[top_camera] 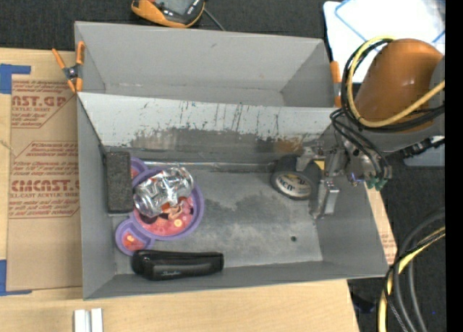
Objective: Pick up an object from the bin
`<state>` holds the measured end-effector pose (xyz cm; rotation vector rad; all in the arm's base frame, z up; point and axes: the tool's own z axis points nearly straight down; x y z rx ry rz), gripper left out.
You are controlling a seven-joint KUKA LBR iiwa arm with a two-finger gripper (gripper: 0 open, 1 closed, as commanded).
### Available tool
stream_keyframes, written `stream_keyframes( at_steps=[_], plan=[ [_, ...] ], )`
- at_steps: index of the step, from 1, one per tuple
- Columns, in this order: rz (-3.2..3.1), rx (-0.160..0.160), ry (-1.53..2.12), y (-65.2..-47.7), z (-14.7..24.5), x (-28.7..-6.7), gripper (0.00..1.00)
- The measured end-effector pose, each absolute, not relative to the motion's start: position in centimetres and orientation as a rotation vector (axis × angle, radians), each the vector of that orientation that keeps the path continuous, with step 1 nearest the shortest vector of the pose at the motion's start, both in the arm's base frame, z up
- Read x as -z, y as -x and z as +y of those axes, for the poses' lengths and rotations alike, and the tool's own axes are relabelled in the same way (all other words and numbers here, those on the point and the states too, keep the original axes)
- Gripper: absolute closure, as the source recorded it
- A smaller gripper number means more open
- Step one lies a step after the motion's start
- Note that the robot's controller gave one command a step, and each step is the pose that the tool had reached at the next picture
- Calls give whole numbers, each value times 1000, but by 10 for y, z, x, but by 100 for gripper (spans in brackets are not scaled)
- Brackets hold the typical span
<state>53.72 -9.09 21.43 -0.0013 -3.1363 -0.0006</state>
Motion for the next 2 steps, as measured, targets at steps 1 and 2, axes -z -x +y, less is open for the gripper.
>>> stream_keyframes(
  at_steps=[1, 2],
  plan=[
    [-3144, -1, -1, -539, -91, -218, 0],
    [-3141, 4, 413, -568, -121, -120, 0]
  ],
)
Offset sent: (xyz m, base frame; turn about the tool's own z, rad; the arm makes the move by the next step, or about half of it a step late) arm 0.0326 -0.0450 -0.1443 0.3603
